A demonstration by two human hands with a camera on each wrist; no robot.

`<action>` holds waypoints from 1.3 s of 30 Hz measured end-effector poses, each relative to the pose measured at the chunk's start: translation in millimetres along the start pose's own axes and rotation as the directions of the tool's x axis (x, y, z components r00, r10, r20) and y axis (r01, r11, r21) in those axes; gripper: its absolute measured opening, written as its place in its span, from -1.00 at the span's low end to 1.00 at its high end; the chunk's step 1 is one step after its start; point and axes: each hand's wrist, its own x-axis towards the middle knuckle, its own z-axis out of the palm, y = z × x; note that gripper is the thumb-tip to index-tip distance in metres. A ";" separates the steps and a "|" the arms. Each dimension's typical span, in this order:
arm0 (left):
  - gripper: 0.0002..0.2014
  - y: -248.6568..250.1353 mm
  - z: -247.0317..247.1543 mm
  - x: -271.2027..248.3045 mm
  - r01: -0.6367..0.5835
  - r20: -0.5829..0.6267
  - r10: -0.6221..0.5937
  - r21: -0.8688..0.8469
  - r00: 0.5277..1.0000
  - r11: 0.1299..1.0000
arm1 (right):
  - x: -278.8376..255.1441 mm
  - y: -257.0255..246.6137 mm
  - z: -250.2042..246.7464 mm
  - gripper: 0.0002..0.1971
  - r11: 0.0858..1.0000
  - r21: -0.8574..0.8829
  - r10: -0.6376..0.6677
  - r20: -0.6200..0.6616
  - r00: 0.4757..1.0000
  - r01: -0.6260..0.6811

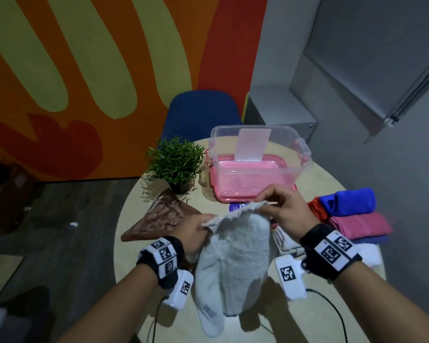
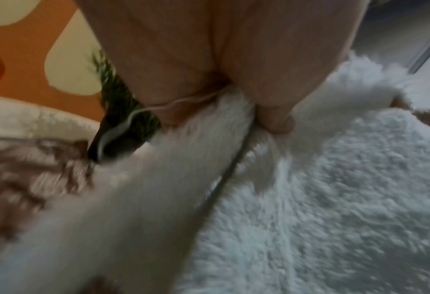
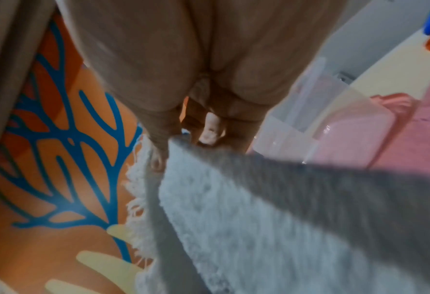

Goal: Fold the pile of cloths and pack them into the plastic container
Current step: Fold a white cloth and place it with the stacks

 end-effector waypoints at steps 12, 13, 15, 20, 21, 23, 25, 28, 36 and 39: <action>-0.67 78.4 -117.5 -25.6 -0.038 -0.461 0.145 0.233 0.875 0.972 | 24.5 -72.2 -56.3 -0.71 0.955 -0.016 -0.289 -0.280 0.916 0.296; -0.67 84.4 -125.3 -30.3 -0.037 -0.530 0.135 0.190 0.837 0.981 | 24.0 -70.4 -58.1 -0.74 0.956 0.012 -0.280 -0.280 0.918 0.294; -0.71 86.8 -132.6 -43.9 -0.053 -0.576 0.113 0.121 0.810 0.991 | 18.5 -61.8 -59.2 -0.82 0.955 0.105 -0.245 -0.251 0.937 0.277; -0.49 39.6 -107.3 -84.5 0.017 -0.310 0.019 0.113 0.951 0.994 | -15.5 3.2 -55.2 -0.84 0.985 0.169 -0.040 0.027 0.999 0.035; -0.45 22.4 -97.9 -92.1 0.056 -0.221 -0.023 0.144 0.975 0.988 | -24.1 23.0 -54.8 -0.79 0.993 0.112 0.026 0.091 0.995 -0.036; -0.54 -12.3 -76.5 -105.2 0.119 -0.040 -0.113 0.228 0.993 0.966 | -41.6 61.6 -55.1 -0.78 0.982 -0.043 0.187 0.201 0.962 -0.182; -0.81 -40.7 -53.6 -117.5 0.180 0.100 -0.218 0.300 0.971 0.937 | -59.9 97.5 -54.9 -0.75 0.938 -0.162 0.343 0.298 0.891 -0.307; -0.76 -72.2 -23.0 -130.5 0.253 0.206 -0.319 0.289 0.925 0.923 | -83.8 129.2 -52.7 -0.78 0.840 -0.368 0.526 0.364 0.769 -0.400; -0.82 -87.2 -0.2 -99.1 0.312 -0.101 -0.301 0.127 0.948 0.941 | -60.1 136.3 -26.0 -0.95 0.687 -0.644 0.502 0.086 0.861 -0.336; -0.80 -86.4 0.3 -68.2 0.319 -0.177 -0.300 0.091 0.937 0.943 | -33.1 137.4 -12.4 -0.95 0.612 -0.725 0.394 -0.065 0.917 -0.315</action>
